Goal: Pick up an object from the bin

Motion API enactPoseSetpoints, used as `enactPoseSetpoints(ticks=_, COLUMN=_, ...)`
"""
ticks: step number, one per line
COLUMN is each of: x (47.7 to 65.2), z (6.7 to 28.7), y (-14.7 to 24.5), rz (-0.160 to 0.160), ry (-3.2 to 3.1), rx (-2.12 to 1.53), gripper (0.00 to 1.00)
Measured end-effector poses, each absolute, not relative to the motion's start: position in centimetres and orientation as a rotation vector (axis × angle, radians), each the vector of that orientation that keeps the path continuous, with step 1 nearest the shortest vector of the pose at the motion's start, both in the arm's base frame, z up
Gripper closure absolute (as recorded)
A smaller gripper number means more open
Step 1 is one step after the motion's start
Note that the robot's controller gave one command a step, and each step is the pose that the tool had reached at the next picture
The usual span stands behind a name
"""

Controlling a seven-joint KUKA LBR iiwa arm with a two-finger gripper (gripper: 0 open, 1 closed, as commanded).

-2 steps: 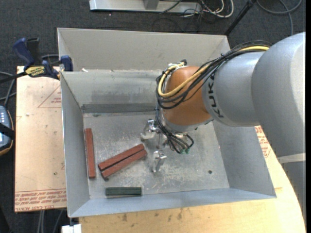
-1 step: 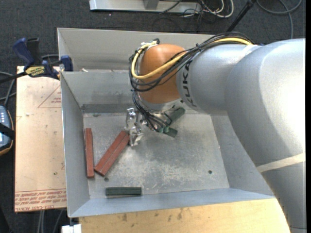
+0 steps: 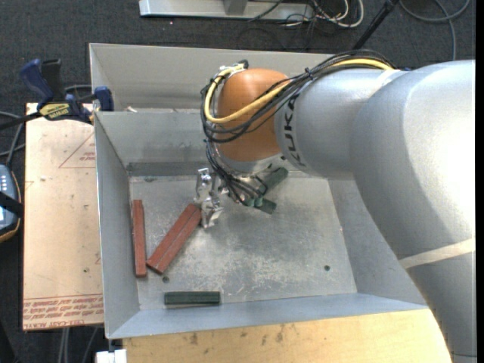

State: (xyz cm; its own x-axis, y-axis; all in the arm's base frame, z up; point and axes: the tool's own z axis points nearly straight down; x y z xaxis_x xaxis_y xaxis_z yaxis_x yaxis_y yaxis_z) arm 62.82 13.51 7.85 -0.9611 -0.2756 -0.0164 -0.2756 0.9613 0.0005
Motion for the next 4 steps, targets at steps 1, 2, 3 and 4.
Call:
enactPoseSetpoints(ticks=1, x=63.5, z=19.0, y=14.8, rz=0.002, ry=3.092, rx=-0.533, gripper=1.0)
enactPoseSetpoints(ticks=2, x=63.5, z=19.0, y=14.8, rz=0.002, ry=3.092, rx=-0.533, gripper=1.0)
enactPoseSetpoints(ticks=3, x=63.1, z=20.6, y=14.2, rz=0.003, ry=3.078, rx=-0.642, gripper=1.0)
enactPoseSetpoints(ticks=4, x=64.4, z=15.8, y=23.5, rz=0.008, ry=2.918, rx=-1.165, gripper=0.0)
